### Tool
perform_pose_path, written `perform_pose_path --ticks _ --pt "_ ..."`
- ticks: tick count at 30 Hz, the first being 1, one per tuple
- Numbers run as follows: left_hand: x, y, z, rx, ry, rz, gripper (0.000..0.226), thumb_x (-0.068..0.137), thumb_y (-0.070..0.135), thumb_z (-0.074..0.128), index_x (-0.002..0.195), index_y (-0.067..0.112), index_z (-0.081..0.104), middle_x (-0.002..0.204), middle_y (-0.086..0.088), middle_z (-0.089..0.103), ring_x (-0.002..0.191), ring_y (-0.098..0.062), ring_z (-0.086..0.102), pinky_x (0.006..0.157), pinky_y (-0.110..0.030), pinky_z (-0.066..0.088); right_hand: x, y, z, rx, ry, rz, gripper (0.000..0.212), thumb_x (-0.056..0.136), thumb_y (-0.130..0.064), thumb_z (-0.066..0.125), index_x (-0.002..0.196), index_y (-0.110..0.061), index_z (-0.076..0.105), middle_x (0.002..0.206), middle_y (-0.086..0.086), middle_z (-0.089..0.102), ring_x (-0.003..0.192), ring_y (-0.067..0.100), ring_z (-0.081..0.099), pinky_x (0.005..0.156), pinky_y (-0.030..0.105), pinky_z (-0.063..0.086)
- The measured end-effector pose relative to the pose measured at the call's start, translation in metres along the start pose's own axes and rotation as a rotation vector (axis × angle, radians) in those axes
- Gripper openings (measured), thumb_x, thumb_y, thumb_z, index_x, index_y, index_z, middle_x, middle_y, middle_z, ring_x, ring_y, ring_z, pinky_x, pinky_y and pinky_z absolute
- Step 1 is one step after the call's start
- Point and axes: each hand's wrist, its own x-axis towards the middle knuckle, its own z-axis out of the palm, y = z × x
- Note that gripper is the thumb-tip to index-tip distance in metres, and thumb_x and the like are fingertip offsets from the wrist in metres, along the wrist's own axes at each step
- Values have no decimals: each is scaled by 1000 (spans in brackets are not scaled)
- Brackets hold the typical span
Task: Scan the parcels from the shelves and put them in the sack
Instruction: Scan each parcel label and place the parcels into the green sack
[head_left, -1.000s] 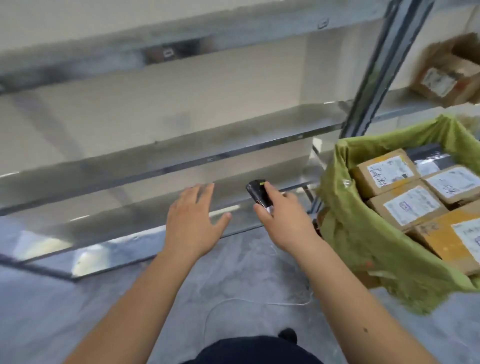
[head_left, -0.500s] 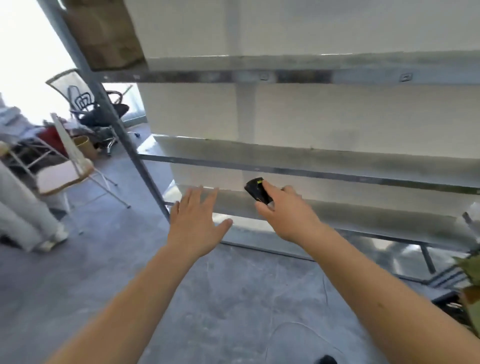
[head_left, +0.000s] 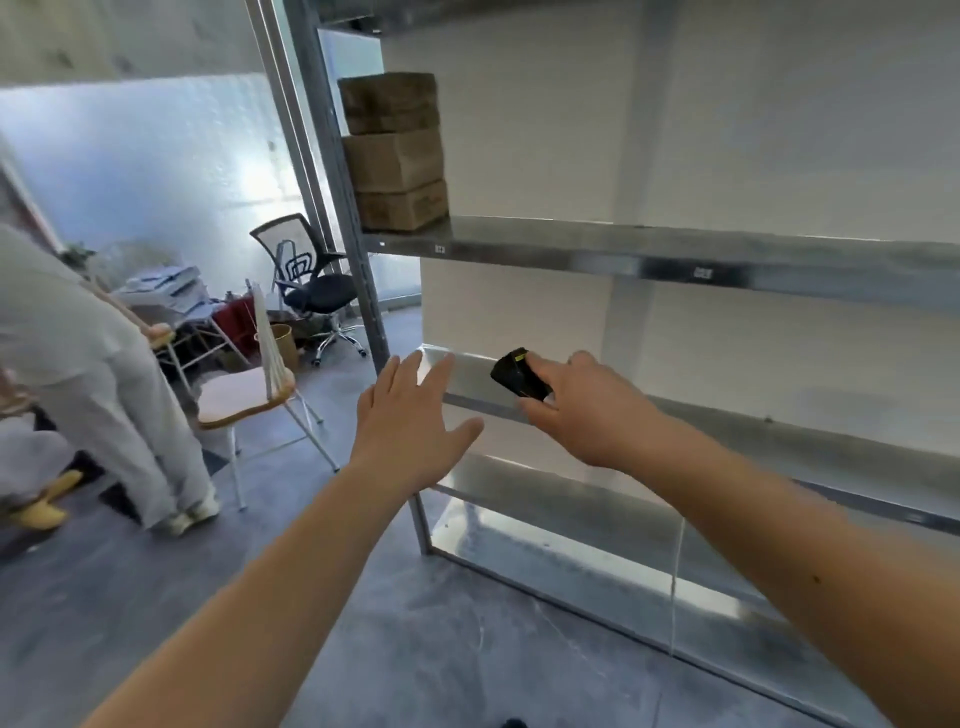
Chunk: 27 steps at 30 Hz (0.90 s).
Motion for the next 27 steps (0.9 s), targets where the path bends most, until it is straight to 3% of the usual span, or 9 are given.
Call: perform_pose_path --ticks 11,17,21,27 --pt "187 -71 -24 46 82 32 87 91 70 59 163 39 22 173 -4 16 160 -30 12 126 -53 21 209 -6 -21 -51 50 -110 48 100 -57 47 142 -35 46 110 7 52 90 28 59 82 43 55" --pt "270 -107 -19 -57 128 9 86 92 67 62 163 39 23 172 1 20 159 -26 17 125 -49 22 307 -6 -27 4 81 -197 30 100 -49 53 124 -31 59 89 -7 61 72 13 59 60 35 50" --pt "324 -128 -29 -102 223 33 85 93 64 63 163 32 27 170 0 26 157 -24 20 125 -47 24 356 -11 -34 24 96 -177 29 100 -53 53 121 -34 59 88 0 58 69 20 62 52 34 46" --pt "410 -151 -65 -165 349 157 86 92 60 66 163 30 29 167 2 27 155 -23 20 123 -48 26 424 -29 -50 -4 140 -134 36 102 -52 53 132 -33 58 95 4 58 73 21 61 56 30 40"
